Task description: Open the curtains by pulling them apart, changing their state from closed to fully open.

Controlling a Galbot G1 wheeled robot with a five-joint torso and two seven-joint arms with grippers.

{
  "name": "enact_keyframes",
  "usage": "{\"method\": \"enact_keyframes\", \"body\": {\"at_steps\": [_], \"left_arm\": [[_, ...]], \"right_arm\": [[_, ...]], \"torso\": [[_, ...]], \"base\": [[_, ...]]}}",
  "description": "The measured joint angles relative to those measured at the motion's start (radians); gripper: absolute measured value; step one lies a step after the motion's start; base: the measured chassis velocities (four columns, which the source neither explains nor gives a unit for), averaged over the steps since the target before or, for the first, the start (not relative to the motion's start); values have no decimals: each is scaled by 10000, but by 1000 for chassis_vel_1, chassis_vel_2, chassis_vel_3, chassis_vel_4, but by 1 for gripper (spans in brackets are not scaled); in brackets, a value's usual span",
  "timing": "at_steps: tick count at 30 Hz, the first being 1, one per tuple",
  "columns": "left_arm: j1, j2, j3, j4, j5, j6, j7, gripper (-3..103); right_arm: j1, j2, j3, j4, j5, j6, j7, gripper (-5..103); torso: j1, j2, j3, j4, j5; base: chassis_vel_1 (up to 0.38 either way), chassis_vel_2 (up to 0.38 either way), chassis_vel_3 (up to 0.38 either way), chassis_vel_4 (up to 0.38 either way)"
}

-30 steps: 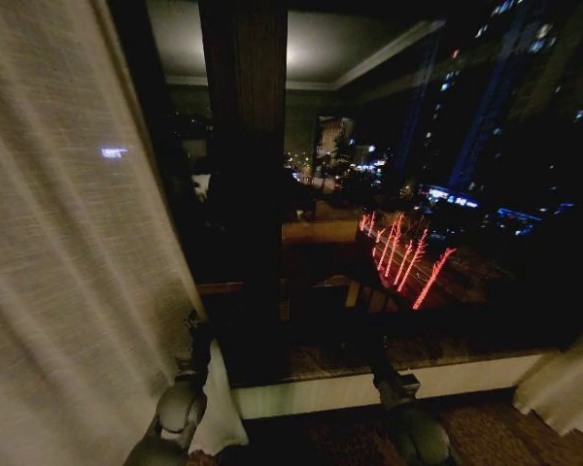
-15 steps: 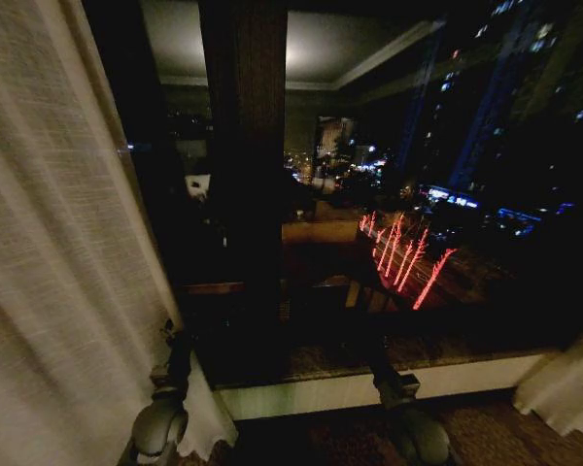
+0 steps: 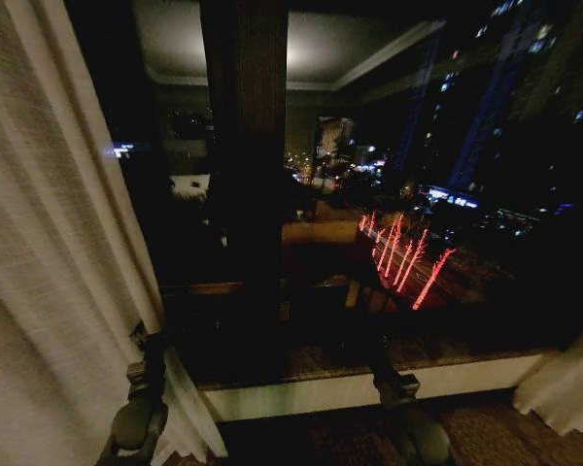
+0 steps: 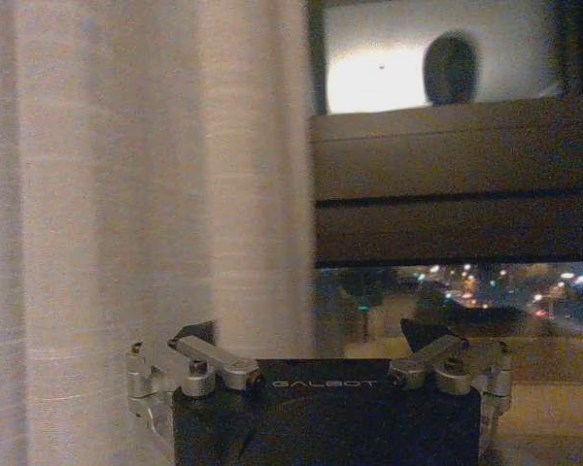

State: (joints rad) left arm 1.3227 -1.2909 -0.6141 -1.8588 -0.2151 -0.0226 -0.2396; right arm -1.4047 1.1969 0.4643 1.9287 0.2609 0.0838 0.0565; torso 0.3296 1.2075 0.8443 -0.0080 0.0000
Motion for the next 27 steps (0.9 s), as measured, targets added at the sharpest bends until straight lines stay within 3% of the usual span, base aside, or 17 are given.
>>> {"method": "enact_keyframes", "body": {"at_steps": [5,9,27], "left_arm": [[512,-475,398,-421,901,-195,-388,100],[861,-743,496,-800,1169,-226,-632,100],[1704,-796,-424,-1308,1414,-569,-1029,100]], "right_arm": [[0,0,0,0,0,0,0,100],[0,0,0,0,0,0,1,100],[0,0,0,0,0,0,0,100]], "torso": [[-1,0,0,0,0],[-1,0,0,-1,0],[-1,0,0,0,-1]], "base": [[0,0,0,0],[0,0,0,0],[0,0,0,0]]}}
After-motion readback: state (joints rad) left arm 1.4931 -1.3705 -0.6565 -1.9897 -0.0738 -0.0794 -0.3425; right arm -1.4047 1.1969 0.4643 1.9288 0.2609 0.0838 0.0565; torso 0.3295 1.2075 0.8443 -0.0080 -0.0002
